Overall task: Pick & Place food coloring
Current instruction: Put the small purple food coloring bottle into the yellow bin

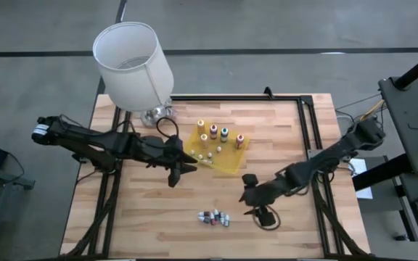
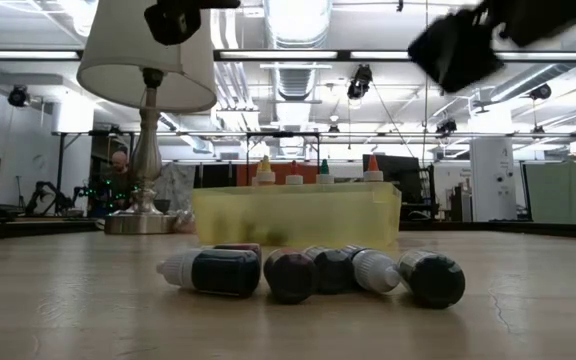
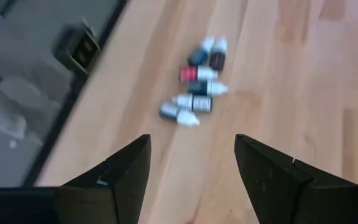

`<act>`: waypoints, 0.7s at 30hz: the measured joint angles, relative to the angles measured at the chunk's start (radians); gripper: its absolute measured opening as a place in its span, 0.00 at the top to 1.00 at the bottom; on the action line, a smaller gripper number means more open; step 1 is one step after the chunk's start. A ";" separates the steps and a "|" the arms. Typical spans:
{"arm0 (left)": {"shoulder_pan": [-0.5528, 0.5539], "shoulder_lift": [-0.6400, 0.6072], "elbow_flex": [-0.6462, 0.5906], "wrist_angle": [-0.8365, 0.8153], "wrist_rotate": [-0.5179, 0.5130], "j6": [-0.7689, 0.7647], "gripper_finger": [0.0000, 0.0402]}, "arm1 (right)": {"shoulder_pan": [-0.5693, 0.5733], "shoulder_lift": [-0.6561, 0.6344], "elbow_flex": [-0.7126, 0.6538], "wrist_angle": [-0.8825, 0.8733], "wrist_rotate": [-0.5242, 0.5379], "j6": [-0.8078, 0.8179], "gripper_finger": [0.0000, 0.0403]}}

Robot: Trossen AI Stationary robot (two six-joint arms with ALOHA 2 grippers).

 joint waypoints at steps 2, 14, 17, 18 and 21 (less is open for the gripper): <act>0.000 -0.007 0.000 0.003 0.002 -0.004 0.70 | -0.006 0.045 0.002 0.000 -0.003 0.002 0.44; 0.000 -0.026 0.000 0.017 0.003 -0.068 0.70 | -0.044 0.201 0.002 0.141 -0.250 -0.184 0.46; 0.000 -0.026 0.000 0.016 0.003 -0.093 0.70 | -0.061 0.216 0.002 0.175 -0.290 -0.245 0.47; 0.000 -0.026 0.000 0.017 0.003 -0.105 0.70 | -0.070 0.219 0.002 0.183 -0.303 -0.263 0.48; 0.000 -0.026 0.000 0.018 0.003 -0.126 0.70 | -0.101 0.233 0.002 0.191 -0.352 -0.321 0.49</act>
